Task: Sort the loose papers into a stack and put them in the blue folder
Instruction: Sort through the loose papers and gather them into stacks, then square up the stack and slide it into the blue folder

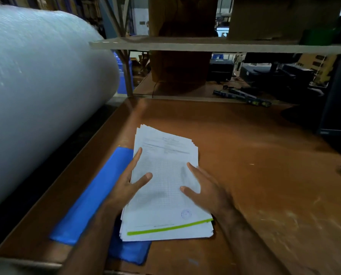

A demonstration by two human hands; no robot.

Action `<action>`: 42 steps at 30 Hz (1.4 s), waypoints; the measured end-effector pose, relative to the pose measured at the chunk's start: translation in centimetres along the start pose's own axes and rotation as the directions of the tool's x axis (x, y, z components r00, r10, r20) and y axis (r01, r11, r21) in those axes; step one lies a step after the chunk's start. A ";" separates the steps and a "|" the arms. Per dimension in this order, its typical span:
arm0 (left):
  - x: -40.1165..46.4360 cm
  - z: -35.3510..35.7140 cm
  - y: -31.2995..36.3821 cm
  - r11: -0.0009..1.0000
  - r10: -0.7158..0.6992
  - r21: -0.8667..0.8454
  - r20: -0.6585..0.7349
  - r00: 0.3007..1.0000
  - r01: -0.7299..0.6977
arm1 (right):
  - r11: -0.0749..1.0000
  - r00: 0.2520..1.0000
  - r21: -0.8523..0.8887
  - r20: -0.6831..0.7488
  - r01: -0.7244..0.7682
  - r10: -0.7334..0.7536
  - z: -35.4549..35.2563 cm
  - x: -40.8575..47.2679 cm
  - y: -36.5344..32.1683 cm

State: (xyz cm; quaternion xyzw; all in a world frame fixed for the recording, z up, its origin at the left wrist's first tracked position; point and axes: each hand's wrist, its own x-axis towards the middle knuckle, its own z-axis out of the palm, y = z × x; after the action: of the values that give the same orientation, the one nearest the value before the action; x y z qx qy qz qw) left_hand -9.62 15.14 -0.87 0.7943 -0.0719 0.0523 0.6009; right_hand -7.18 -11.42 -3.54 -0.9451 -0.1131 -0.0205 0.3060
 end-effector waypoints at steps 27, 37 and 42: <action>4.4 9.3 13.7 0.854 0.511 0.213 -0.175 0.842 -0.474 | 0.808 0.810 0.536 -0.571 0.245 0.134 -14.7 -0.2 -3.4; 3.4 9.8 7.0 0.773 0.563 0.361 -0.007 0.827 -0.523 | 0.947 0.776 0.085 -0.598 0.311 -0.201 -10.7 -2.3 0.5; 5.4 8.1 9.9 0.755 0.616 0.317 -0.044 0.786 -0.574 | 0.926 0.721 0.027 -0.635 0.377 -0.276 -14.1 -0.9 -1.1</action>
State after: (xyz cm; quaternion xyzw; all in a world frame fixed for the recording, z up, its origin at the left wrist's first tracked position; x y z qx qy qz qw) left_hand -6.07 4.39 7.25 0.8023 -0.2686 0.3087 0.4347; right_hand -7.92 -18.92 8.41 -0.8233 -0.1725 -0.3751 0.3895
